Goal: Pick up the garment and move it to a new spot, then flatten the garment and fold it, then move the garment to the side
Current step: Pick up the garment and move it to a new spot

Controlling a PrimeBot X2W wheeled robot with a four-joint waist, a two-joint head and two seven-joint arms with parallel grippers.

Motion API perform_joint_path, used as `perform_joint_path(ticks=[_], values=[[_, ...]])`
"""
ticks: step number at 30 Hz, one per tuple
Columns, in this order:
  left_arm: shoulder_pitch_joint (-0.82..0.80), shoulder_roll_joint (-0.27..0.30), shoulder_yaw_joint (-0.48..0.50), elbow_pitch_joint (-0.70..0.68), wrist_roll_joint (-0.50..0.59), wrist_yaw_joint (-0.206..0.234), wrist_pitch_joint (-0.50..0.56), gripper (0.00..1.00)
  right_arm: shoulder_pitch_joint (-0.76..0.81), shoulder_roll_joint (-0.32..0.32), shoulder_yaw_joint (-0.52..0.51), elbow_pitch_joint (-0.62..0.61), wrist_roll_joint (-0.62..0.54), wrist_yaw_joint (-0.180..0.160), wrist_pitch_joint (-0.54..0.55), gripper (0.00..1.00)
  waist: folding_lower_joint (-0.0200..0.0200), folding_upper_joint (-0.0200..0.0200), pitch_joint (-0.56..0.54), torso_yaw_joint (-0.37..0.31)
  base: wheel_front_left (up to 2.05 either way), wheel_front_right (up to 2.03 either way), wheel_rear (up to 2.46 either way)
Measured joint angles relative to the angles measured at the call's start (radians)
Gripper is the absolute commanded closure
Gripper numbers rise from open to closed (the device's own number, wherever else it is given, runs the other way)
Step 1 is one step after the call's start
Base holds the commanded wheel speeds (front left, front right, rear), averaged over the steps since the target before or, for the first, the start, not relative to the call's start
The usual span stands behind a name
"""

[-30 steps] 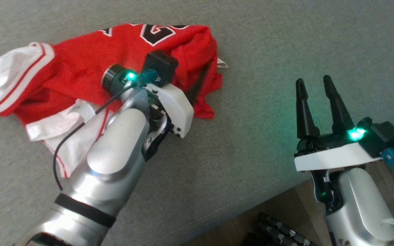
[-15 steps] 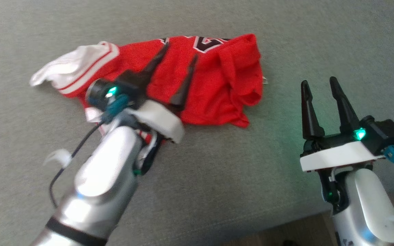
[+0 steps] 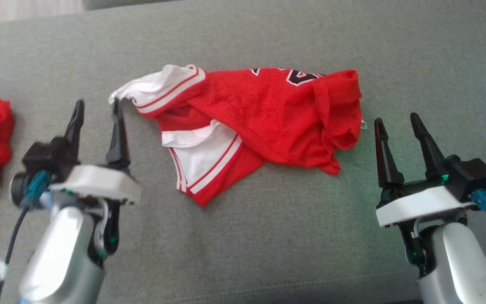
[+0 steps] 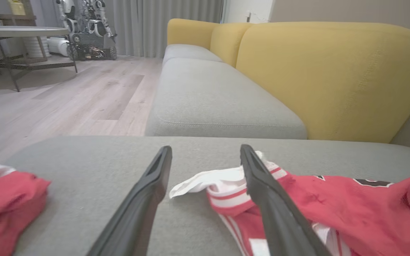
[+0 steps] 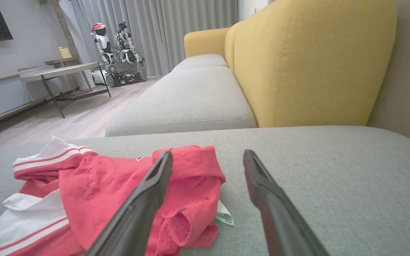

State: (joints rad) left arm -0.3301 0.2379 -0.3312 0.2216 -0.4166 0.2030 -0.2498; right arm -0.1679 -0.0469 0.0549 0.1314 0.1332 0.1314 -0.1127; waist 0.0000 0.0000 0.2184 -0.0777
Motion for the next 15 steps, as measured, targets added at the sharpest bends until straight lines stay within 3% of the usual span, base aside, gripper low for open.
perform_joint_path(ticks=[8,15], values=[[0.15,0.016,0.076,-0.066,0.0,0.007,-0.003,0.0,0.043,0.0,0.0,-0.009,-0.017,0.0,0.027,0.0,0.0,0.0,-0.058,0.033,0.0,0.0,0.0],[0.273,0.019,0.078,-0.111,0.0,-0.002,-0.003,0.0,0.088,0.0,0.003,-0.009,-0.029,0.0,0.044,0.0,0.0,0.0,-0.116,0.039,0.0,0.0,0.0]])
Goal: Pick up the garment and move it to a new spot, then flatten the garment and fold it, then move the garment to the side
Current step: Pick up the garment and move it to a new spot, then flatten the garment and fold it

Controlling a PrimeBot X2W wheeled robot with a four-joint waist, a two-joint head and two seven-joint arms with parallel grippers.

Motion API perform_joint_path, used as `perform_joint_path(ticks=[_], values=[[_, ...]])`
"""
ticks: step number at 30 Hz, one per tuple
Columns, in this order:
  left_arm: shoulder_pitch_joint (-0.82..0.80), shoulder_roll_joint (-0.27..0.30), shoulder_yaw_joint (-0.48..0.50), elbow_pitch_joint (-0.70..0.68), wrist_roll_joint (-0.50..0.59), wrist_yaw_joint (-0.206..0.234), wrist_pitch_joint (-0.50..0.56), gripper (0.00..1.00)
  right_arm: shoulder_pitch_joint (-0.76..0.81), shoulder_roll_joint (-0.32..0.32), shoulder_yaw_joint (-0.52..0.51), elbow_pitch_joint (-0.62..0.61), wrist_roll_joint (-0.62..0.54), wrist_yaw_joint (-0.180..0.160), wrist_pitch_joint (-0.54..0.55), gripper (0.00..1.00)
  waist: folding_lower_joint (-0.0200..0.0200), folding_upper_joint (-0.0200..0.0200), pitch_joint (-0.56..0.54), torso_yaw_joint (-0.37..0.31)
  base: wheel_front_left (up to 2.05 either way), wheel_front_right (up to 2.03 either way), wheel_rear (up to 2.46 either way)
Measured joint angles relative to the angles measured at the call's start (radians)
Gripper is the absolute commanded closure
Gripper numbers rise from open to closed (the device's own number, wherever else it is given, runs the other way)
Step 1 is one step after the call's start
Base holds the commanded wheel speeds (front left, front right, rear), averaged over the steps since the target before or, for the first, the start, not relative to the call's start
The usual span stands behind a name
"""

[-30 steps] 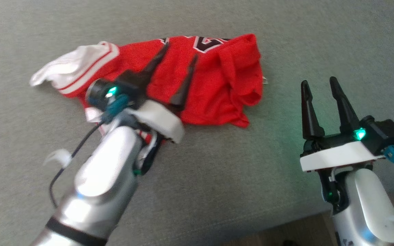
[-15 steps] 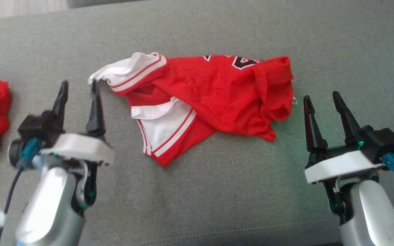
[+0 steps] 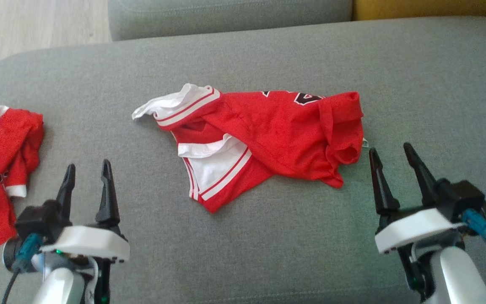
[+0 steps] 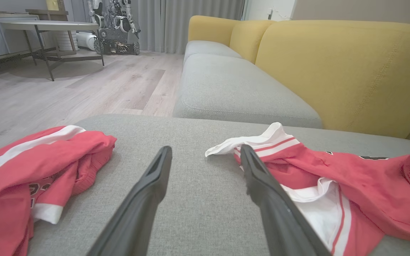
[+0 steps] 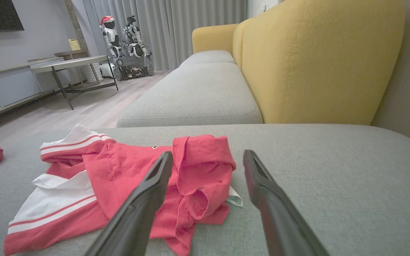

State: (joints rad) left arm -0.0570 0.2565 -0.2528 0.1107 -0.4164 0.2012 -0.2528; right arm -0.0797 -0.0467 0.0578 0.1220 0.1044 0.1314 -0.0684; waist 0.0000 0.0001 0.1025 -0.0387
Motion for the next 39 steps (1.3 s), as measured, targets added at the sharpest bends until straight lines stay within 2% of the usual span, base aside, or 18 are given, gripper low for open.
perform_joint_path(ticks=[15,39], values=[[0.092,0.02,-0.029,-0.019,0.001,0.003,0.01,0.0,0.08,0.0,-0.001,-0.031,-0.011,0.0,0.038,0.0,0.0,0.0,-0.076,-0.003,0.0,0.0,0.0],[0.095,0.023,-0.046,-0.026,0.001,0.019,0.015,0.0,0.095,0.0,0.0,-0.048,-0.009,0.0,0.05,0.0,0.0,0.0,-0.069,0.001,0.0,0.0,0.0]])
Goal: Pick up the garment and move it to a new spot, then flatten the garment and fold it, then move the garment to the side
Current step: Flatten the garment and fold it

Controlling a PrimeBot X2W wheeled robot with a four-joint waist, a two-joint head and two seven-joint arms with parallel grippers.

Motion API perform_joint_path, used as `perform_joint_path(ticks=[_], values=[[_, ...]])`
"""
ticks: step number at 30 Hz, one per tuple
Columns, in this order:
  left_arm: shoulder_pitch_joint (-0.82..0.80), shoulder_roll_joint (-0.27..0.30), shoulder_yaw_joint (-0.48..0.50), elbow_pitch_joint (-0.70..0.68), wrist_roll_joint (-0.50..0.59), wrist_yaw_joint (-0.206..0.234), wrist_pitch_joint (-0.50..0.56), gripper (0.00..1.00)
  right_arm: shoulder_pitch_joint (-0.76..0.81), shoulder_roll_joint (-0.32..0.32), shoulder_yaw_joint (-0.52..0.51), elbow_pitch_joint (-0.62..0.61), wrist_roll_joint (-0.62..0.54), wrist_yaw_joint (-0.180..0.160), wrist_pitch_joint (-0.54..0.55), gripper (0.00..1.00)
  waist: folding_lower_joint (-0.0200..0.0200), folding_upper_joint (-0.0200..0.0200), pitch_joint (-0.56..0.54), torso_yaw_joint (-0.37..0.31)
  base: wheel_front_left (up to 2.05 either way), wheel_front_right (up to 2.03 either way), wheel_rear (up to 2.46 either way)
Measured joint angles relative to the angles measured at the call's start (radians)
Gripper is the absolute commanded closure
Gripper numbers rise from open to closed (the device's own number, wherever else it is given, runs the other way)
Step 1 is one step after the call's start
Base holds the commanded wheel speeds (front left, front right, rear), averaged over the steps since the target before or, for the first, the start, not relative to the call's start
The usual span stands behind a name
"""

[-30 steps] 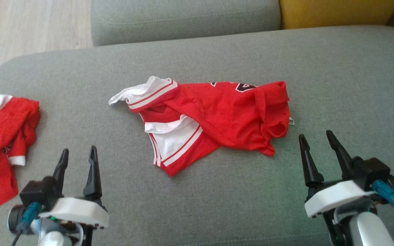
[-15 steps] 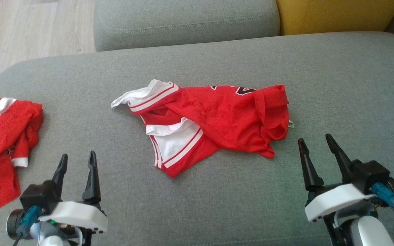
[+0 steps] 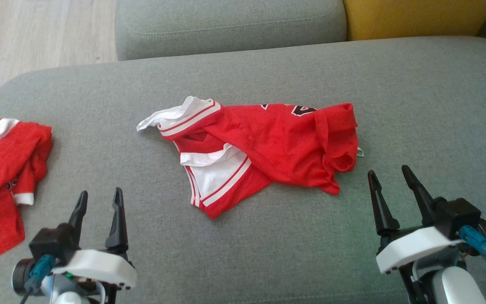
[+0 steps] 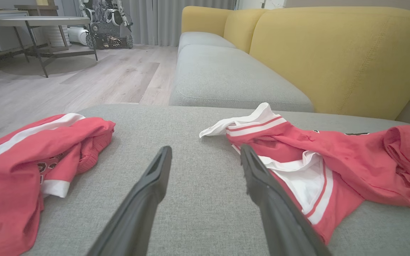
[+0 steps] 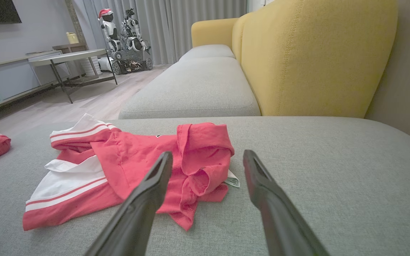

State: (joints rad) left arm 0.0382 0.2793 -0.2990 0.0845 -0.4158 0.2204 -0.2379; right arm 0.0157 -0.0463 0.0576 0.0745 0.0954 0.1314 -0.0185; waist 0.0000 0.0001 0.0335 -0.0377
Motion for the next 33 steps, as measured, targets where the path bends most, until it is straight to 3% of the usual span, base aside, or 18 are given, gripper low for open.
perform_joint_path(ticks=[6,14,24,31,32,33], values=[[-0.012,-0.001,-0.015,0.0,0.0,-0.009,0.0,0.0,-0.001,0.0,-0.001,-0.004,0.0,0.0,0.0,0.0,0.0,0.0,0.017,0.004,0.0,0.0,0.0],[-0.304,-0.019,-0.107,0.068,0.029,-0.106,0.056,0.0,-0.028,0.0,0.014,-0.016,0.0,0.0,0.0,0.0,0.0,0.0,0.09,0.0,0.0,0.0,0.0],[-0.648,-0.08,-0.159,0.47,0.02,-0.239,0.159,0.0,-0.108,0.0,0.035,-0.009,0.009,0.0,-0.026,0.0,0.0,0.0,0.194,-0.073,0.0,0.0,0.0],[-0.807,-0.091,-0.154,0.767,0.008,-0.274,0.201,0.0,-0.119,0.0,0.045,0.017,0.021,0.0,-0.045,0.0,0.0,-0.0001,0.24,-0.117,0.0,0.0,0.0],[-0.823,-0.092,-0.153,0.798,0.008,-0.277,0.201,0.31,-0.125,0.0,0.045,0.021,0.022,0.0,-0.048,0.0,0.0,0.0,0.244,-0.121,0.0,0.0,0.0],[-0.839,-0.095,-0.154,0.827,0.008,-0.283,0.207,0.85,-0.132,0.0,0.045,0.023,0.026,0.0,-0.048,0.0,0.0,0.0,0.248,-0.124,0.0,0.0,0.0]])
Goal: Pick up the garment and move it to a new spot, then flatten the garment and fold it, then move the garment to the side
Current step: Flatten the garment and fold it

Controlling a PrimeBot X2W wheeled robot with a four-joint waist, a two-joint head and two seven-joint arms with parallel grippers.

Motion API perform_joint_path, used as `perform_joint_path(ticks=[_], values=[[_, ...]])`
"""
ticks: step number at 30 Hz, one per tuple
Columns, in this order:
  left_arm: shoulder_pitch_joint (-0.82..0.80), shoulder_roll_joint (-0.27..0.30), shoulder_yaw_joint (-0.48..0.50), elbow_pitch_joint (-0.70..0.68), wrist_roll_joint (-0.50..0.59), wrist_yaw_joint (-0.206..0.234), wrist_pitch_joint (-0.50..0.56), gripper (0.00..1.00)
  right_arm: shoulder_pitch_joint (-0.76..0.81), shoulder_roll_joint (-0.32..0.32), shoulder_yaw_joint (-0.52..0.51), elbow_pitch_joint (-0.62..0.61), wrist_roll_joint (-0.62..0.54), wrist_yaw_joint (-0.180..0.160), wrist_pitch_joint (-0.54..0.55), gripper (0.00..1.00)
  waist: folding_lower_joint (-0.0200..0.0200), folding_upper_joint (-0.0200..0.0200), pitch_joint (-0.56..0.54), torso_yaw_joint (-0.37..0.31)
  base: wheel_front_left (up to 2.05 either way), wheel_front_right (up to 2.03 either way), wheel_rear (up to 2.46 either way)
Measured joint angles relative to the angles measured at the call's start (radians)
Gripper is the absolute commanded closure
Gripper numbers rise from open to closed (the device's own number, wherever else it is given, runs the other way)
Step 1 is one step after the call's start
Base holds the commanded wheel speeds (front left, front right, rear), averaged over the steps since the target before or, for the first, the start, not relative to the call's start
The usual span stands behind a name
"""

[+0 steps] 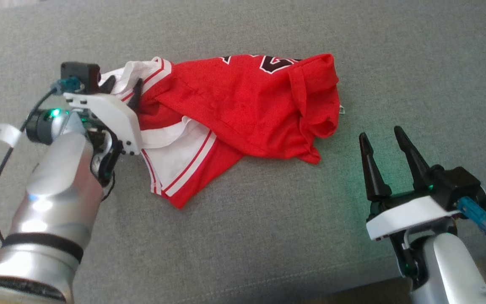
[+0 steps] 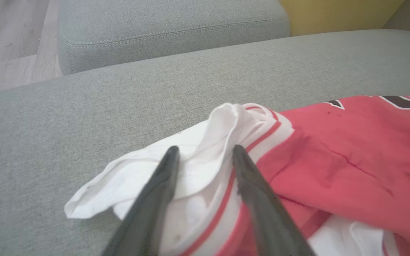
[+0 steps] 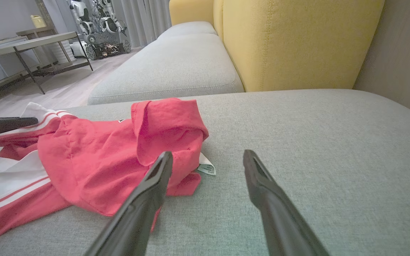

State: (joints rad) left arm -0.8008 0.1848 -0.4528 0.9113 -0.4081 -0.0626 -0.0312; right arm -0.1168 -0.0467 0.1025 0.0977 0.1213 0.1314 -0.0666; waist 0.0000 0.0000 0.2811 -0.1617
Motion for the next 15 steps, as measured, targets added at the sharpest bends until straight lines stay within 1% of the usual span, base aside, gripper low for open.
perform_joint_path(ticks=[1,4,9,11,12,15], values=[[-0.015,-0.003,0.0,0.025,-0.003,-0.004,0.001,1.0,-0.005,0.0,0.0,0.0,0.002,0.0,-0.005,0.0,0.0,0.0,0.003,-0.002,0.0,0.0,0.0],[-0.054,-0.007,-0.003,0.082,-0.006,-0.009,-0.016,1.0,-0.018,0.0,0.001,0.006,0.003,0.0,-0.01,0.0,0.0,0.0,0.01,-0.003,0.0,0.0,0.0],[-0.098,-0.01,-0.013,0.098,0.006,-0.007,-0.128,1.0,-0.019,0.0,-0.007,0.012,0.005,0.0,-0.02,0.0,0.0,0.0,0.014,0.01,0.0,0.0,0.0],[-0.108,-0.009,-0.018,0.085,0.024,0.009,-0.164,1.0,-0.019,0.0,-0.014,0.012,0.005,0.0,-0.021,0.0,0.0,0.0,0.014,0.02,0.0,0.0,0.0],[-0.108,-0.009,-0.018,0.085,0.024,0.009,-0.164,1.0,-0.019,0.0,-0.014,0.012,0.005,0.0,-0.021,0.0,0.0,0.0,0.014,0.02,0.0,0.0,0.0],[-0.105,-0.001,-0.024,0.021,0.05,0.04,-0.198,1.0,-0.018,0.0,-0.017,0.013,0.011,0.0,-0.021,0.0,0.0,0.0,0.01,0.035,0.0,0.0,0.0]])
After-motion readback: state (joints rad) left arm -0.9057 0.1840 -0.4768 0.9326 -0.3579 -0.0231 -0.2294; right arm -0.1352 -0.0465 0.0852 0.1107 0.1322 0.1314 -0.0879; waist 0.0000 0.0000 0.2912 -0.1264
